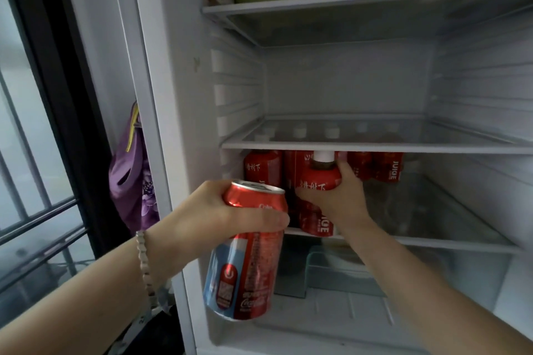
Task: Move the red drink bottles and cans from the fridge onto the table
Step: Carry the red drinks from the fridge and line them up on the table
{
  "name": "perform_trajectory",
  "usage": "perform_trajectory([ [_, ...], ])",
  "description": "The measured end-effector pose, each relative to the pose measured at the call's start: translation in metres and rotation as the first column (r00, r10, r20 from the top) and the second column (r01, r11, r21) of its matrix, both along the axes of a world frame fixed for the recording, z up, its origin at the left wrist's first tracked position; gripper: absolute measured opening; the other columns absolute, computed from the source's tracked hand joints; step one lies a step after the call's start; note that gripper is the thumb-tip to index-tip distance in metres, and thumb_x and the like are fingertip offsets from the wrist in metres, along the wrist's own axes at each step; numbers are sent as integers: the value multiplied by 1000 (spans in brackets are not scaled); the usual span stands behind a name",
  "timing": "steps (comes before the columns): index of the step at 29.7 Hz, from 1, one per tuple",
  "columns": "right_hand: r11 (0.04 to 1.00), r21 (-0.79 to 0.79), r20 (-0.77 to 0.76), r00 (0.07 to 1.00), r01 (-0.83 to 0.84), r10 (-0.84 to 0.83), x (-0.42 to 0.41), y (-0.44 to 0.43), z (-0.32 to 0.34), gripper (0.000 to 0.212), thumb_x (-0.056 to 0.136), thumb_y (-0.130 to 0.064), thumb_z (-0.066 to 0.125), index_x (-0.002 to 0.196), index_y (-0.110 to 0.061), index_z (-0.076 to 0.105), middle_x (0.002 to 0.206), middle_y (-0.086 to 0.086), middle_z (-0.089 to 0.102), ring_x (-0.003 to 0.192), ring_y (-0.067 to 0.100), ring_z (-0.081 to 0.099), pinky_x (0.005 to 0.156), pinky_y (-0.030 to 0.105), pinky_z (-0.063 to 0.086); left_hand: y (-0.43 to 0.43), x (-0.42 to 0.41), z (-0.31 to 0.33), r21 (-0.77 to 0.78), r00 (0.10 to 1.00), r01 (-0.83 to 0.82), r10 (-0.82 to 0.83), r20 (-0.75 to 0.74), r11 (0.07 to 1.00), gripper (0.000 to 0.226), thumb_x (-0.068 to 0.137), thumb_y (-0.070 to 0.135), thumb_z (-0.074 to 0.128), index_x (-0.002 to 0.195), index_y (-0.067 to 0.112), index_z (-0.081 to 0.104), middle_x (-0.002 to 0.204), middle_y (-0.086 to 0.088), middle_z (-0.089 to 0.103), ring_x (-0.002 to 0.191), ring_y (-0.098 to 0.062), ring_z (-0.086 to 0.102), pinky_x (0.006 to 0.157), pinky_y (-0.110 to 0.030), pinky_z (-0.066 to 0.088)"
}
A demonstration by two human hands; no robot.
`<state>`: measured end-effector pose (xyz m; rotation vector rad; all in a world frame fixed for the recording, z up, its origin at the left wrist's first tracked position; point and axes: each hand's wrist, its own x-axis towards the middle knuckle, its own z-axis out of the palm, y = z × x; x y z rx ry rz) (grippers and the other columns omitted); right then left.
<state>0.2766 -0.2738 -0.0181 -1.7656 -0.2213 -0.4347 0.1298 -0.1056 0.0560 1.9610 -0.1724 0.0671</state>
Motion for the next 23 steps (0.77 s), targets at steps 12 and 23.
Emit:
perform_trajectory([
  [12, 995, -7, 110, 990, 95, -94, -30, -5, 22, 9, 81, -34, 68, 80, -32, 60, 89, -5, 66, 99, 20, 59, 90, 42, 49, -10, 7, 11, 50, 997, 70, -68, -23, 996, 34, 42, 32, 90, 71, 27, 72, 74, 5, 75, 69, -9, 72, 59, -17, 53],
  [23, 815, -530, 350, 936, 234, -40, -71, -22, 44, 26, 76, -37, 73, 86, -14, 64, 85, -9, 51, 85, 12, 52, 66, 23, 39, -14, -1, 16, 35, 996, 66, -64, -56, 997, 25, 57, 22, 79, 79, 24, 67, 67, 9, 74, 62, -4, 70, 54, -13, 52],
])
